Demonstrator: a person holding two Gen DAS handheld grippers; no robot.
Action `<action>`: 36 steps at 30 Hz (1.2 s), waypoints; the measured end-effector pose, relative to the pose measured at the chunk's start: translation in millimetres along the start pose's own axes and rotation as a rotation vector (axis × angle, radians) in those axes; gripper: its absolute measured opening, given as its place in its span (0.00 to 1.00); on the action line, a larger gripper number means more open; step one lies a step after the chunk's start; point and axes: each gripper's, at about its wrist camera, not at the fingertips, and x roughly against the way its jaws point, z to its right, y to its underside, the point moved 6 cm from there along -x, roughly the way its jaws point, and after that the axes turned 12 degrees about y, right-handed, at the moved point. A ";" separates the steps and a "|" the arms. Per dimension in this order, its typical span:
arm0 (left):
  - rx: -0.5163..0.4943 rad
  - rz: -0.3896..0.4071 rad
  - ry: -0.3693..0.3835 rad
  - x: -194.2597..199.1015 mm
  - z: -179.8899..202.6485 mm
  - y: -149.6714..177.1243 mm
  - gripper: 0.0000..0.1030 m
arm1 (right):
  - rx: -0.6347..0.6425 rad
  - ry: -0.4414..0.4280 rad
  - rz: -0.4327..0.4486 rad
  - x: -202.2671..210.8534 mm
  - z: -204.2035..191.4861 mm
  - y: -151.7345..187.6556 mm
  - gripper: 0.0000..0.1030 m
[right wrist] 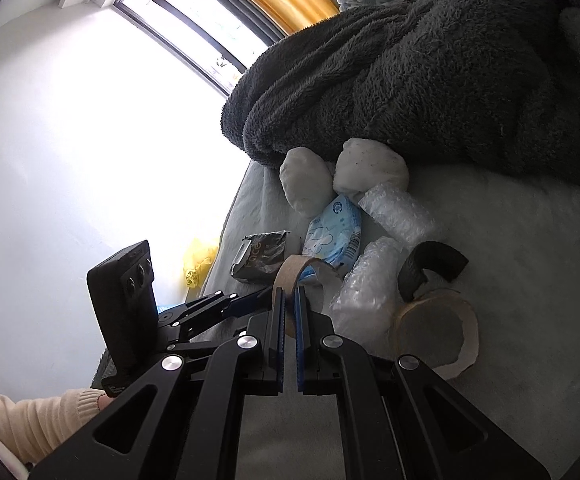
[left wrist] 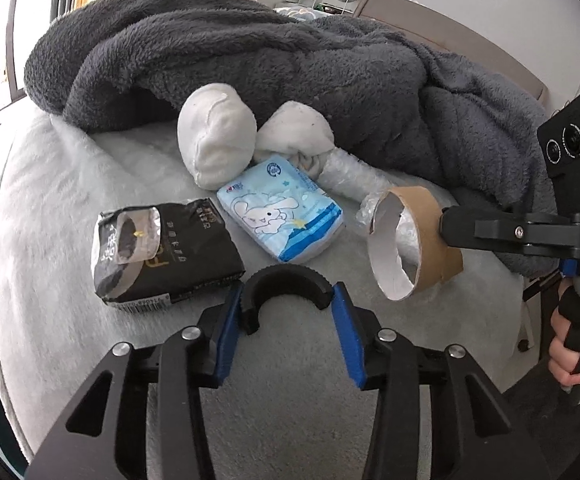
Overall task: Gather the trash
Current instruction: 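Lift the tape core with the right gripper and carry it toward the black bin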
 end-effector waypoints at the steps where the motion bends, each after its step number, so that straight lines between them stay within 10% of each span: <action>1: -0.012 0.009 -0.006 2.4 1.4 -1.0 0.44 | 0.000 -0.002 0.002 1.6 0.3 0.0 0.04; 15: -0.100 0.182 -0.123 67.4 2.8 -20.2 0.44 | 0.053 -0.054 0.027 -12.7 -49.8 -16.5 0.04; 36: 0.055 0.228 -0.269 150.0 -97.2 8.2 0.44 | 0.177 -0.141 -0.012 -62.1 -156.5 -26.6 0.04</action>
